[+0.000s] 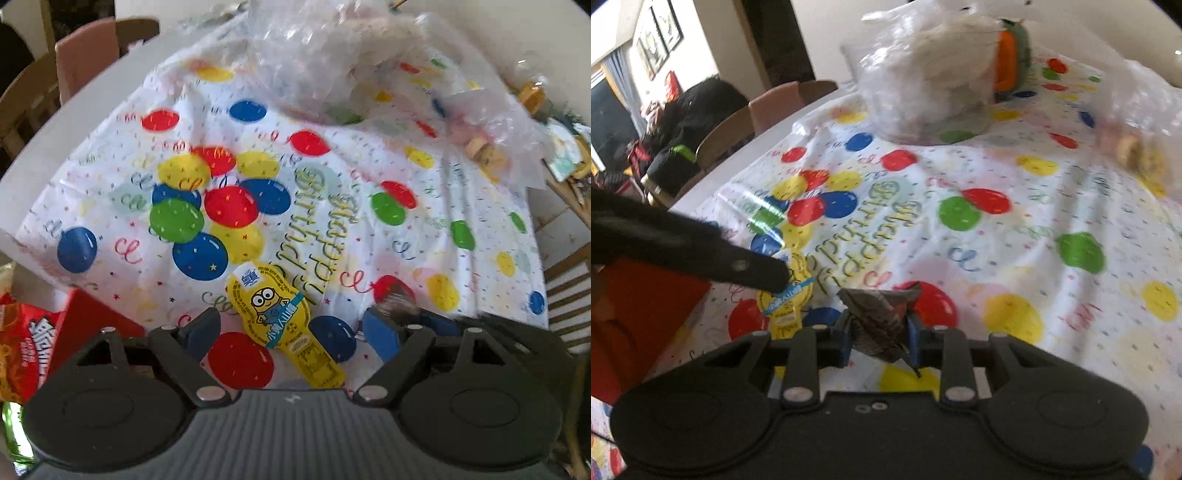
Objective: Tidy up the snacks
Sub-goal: 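Grasp the yellow Minion snack with the left tool while the right tool grasps the dark chocolate, then carry the yellow Minion snack and dark chocolate with both tools into the box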
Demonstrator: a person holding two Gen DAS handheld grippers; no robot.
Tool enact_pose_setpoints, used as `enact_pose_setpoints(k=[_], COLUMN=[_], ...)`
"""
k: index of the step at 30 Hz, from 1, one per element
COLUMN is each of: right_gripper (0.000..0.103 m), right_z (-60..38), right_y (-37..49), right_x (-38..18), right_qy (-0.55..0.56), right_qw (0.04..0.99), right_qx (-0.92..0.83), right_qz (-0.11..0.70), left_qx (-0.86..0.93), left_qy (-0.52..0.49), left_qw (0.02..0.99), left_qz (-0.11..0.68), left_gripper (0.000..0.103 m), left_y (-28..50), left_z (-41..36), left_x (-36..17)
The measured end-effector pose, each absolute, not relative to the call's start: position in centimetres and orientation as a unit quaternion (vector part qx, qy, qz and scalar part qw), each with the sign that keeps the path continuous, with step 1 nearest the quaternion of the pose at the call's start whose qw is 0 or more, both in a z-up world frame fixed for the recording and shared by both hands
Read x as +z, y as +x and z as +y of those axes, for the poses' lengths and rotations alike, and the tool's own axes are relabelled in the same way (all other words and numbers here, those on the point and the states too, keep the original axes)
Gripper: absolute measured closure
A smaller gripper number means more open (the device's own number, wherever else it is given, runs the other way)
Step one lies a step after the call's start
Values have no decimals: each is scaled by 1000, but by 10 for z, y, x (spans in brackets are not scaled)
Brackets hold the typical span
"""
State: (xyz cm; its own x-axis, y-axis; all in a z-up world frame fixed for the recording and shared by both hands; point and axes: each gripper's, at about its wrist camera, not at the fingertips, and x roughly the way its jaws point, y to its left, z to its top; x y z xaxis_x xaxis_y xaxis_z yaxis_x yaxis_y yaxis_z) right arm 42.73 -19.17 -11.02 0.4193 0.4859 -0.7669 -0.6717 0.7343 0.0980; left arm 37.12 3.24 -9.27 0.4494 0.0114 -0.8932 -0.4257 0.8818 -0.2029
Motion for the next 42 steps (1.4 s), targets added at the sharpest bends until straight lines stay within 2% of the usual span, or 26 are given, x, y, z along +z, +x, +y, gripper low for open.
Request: enact_pose_setpoints(k=[7, 14, 16, 18, 32, 42], right_gripper=[75, 75, 75, 75, 75, 75], right_z=[-227, -245, -247, -249, -262, -272], right_y=[418, 413, 411, 410, 387, 339], right_x=[-98, -97, -97, -97, -90, -59], right_qy=[-98, -88, -86, -85, -70, -50], right_qw=[848, 853, 854, 855, 865, 875], right_qx=[322, 307, 306, 303, 271, 250], right_qz=[410, 412, 412, 412, 417, 411], left_qx=[169, 190, 198, 200, 159, 108], left_qy=[-210, -184, -171, -168, -184, -190], left_qw=[794, 792, 793, 796, 805, 826], left_qz=[545, 550, 550, 546, 542, 519], left_gripper=[35, 41, 49, 52, 52, 52], left_y=[397, 405, 405, 404, 371, 318], left_z=[35, 25, 23, 22, 7, -17], left_x=[-123, -132, -131, -131, -123, -78])
